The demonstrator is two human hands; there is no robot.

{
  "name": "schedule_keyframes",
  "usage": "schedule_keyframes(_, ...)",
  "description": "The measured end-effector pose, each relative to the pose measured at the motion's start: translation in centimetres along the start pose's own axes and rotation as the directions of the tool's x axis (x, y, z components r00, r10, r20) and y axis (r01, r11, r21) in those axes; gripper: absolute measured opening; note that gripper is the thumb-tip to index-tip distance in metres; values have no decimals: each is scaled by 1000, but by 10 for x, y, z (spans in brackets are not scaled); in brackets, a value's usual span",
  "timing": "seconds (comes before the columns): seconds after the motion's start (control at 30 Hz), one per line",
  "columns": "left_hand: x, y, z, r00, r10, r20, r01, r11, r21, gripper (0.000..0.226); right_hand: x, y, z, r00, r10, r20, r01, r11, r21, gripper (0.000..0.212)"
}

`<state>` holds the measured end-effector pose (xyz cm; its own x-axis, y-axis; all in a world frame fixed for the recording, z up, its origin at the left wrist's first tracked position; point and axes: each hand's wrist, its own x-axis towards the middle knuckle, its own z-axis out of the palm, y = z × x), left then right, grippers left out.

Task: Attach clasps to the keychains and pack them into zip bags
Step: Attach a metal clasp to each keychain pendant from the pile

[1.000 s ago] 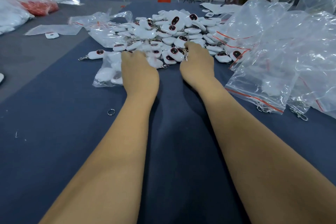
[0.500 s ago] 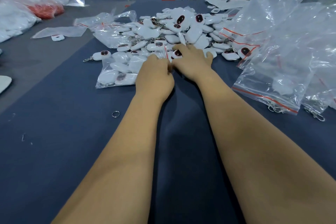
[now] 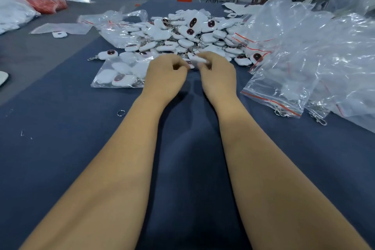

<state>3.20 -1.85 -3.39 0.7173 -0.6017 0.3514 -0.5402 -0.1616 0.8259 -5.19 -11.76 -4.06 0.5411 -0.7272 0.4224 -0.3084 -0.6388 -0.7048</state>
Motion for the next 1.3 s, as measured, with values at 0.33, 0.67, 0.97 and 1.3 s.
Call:
schedule_keyframes(0.33,-2,3,1,968,-167,185,244,794,-557,20,-19,-18,1,995,84,61,-103,889,447,35)
schedule_keyframes(0.67,2,1,1,960,-152,233,264,765,-587,35,-12,-12,-4,967,134,219,-239,780,578,15)
schedule_keyframes(0.97,-1,0,7,967,-111,231,206,871,-446,18,-10,-10,-1,963,143,230,-239,844,479,25)
schedule_keyframes(1.3,-2,2,11,976,-140,167,190,924,-331,19,-8,-12,1,953,197,230,-293,793,534,18)
